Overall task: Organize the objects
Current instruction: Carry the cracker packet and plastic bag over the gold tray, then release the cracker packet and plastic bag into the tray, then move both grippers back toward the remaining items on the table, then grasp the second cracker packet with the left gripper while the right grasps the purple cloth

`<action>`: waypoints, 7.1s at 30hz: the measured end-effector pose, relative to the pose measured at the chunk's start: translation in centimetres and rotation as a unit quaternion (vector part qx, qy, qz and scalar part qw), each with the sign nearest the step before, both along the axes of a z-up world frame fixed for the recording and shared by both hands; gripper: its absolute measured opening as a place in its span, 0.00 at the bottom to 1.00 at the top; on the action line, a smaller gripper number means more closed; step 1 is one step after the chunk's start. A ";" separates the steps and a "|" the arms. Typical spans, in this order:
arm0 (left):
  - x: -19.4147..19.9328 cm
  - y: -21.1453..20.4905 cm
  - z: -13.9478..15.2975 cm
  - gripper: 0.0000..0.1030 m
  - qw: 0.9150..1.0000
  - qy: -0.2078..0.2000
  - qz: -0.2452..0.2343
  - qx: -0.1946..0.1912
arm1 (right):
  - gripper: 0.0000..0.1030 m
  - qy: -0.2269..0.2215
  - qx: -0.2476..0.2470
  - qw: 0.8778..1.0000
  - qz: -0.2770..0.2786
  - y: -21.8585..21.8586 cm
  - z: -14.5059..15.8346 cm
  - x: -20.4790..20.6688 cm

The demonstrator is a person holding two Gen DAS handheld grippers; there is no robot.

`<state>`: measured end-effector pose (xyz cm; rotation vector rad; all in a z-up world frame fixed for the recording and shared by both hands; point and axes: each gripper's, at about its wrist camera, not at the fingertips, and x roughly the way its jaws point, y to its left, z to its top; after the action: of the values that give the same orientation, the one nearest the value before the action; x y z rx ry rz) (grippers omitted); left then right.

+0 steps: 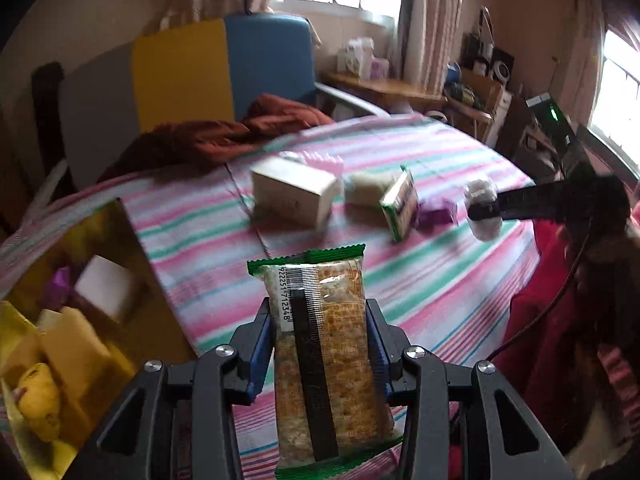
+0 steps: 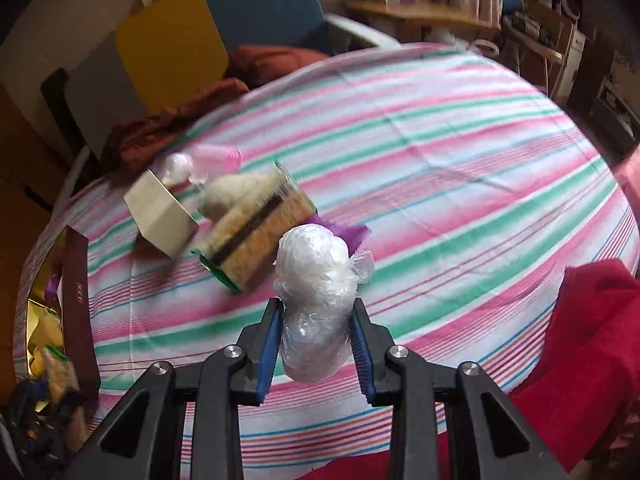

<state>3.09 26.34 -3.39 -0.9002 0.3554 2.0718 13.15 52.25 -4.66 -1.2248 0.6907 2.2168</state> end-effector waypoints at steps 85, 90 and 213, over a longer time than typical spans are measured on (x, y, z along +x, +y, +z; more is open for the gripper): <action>-5.7 -21.7 1.3 0.71 0.949 0.030 0.315 0.004 | 0.66 0.107 0.118 0.949 0.274 -31.0 3.1 -12.3; -5.7 -20.6 1.3 0.72 0.952 0.027 0.303 0.002 | 0.66 0.105 0.127 0.949 0.267 -30.4 3.1 -12.1; -2.5 15.5 -4.0 0.14 0.990 -0.007 -0.111 -0.083 | 0.27 0.030 -0.055 0.997 -0.047 4.2 -3.0 -5.5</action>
<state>0.55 41.82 -7.43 -0.9283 0.6005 1.8502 7.63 56.43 -7.70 -1.1576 0.8865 2.1709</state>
